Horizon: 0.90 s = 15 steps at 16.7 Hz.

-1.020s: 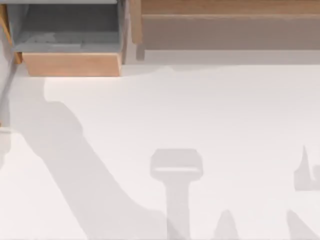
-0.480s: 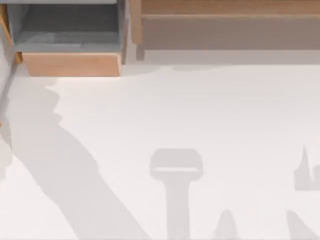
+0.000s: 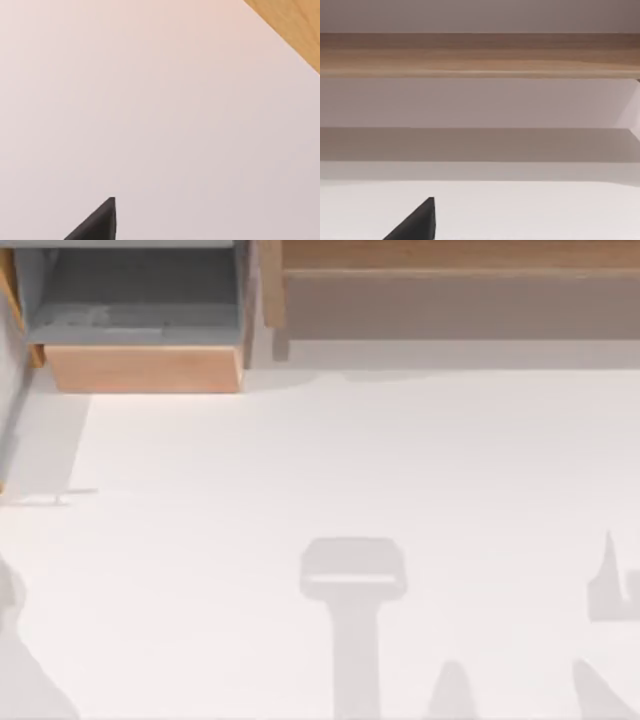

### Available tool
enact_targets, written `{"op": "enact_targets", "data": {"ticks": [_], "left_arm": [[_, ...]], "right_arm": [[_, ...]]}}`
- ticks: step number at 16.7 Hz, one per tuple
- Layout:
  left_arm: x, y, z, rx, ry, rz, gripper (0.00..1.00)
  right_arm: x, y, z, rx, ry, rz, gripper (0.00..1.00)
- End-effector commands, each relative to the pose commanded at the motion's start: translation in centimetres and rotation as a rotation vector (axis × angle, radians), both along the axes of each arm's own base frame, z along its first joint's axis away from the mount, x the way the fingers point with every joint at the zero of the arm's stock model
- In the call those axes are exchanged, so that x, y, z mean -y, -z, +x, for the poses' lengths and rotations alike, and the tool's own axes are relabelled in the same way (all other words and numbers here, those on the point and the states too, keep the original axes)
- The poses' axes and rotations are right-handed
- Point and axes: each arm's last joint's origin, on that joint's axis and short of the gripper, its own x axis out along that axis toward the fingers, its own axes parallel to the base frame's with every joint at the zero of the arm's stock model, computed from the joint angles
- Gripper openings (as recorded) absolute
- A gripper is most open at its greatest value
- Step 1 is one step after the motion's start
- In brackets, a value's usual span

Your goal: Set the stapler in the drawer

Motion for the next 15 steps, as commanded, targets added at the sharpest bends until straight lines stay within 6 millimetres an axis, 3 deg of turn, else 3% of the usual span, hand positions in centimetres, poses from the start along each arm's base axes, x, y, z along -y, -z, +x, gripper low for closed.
{"op": "enact_targets", "data": {"ticks": [4, 8, 11, 15], "left_arm": [[-1.1, 1.7, -5.4, 0.115, 0.007, 0.294, 1.0], [0.2, 4.7, -9.4, 0.159, 0.05, 0.534, 1.0], [2.6, 7.6, -10.9, 0.166, 0.131, 0.648, 1.0], [6.5, 11.0, -11.4, 0.173, 0.285, 0.707, 1.0]], "right_arm": [[0.0, 0.0, 0.0, 0.0, 0.0, 0.0, 1.0], [0.0, 0.0, 0.0, 0.0, 0.0, 0.0, 1.0], [0.0, 0.0, 0.0, 0.0, 0.0, 0.0, 1.0], [0.0, 0.0, 0.0, 0.0, 0.0, 0.0, 1.0]]}}
